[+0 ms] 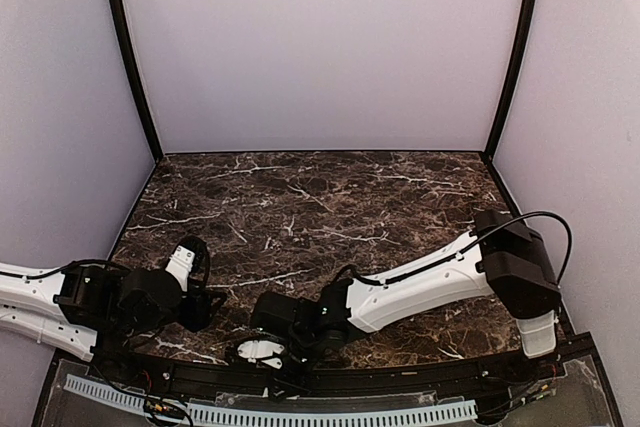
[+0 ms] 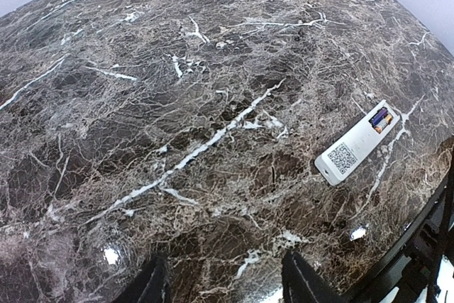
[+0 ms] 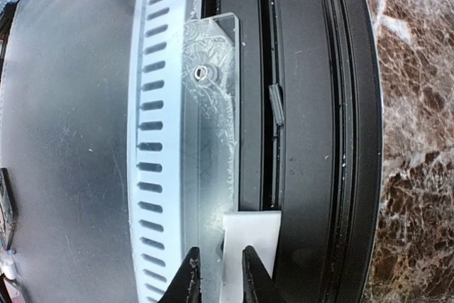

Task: Load the batteries into the remote control
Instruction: Pick up the battery cover from the corner of the board.

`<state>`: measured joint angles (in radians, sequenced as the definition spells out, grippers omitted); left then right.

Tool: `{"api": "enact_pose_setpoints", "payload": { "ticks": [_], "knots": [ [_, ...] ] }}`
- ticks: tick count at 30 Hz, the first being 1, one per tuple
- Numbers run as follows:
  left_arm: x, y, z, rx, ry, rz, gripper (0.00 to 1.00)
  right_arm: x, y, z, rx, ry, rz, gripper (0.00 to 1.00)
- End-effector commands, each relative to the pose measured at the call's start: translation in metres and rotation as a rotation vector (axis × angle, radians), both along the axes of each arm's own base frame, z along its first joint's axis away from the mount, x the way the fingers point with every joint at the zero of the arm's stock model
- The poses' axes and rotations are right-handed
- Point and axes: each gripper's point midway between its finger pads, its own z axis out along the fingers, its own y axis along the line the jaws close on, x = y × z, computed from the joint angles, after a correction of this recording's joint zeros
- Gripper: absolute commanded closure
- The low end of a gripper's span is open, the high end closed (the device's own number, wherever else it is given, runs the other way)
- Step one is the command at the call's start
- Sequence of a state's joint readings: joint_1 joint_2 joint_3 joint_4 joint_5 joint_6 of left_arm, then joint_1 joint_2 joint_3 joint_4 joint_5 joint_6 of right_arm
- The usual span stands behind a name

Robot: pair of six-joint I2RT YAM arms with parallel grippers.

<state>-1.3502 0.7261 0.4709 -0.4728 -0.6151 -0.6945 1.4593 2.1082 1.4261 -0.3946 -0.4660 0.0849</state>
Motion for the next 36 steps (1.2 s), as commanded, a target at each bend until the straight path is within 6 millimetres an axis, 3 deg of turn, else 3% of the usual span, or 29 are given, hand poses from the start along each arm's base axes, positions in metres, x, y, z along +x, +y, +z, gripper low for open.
{"api": "enact_pose_setpoints", "payload": {
  "ticks": [1, 7, 10, 19, 27, 31, 36],
  "knots": [
    [0.003, 0.006, 0.004, 0.014, -0.002, 0.035, 0.47, 0.002, -0.002, -0.016, -0.052, -0.029, -0.024, 0.80],
    [0.001, 0.003, 0.003, 0.014, -0.001, 0.013, 0.47, -0.009, -0.006, -0.011, -0.045, -0.131, 0.019, 0.69],
    [0.001, 0.002, 0.005, 0.006, -0.004, 0.003, 0.47, -0.017, -0.005, -0.014, -0.046, -0.194, 0.040, 0.69],
    [0.000, 0.002, 0.007, -0.006, -0.004, -0.005, 0.47, -0.002, -0.002, -0.014, -0.054, -0.243, -0.016, 0.87],
    [-0.001, 0.000, 0.007, -0.006, -0.004, -0.011, 0.47, -0.001, -0.006, -0.010, -0.052, -0.233, -0.017, 1.00],
    [-0.001, -0.002, 0.009, -0.009, -0.010, -0.020, 0.47, 0.003, -0.003, 0.003, -0.021, -0.209, -0.039, 1.00],
    [0.000, -0.006, 0.013, -0.002, -0.021, -0.042, 0.47, 0.024, 0.002, 0.043, 0.077, -0.175, -0.121, 1.00]
  ]
}}
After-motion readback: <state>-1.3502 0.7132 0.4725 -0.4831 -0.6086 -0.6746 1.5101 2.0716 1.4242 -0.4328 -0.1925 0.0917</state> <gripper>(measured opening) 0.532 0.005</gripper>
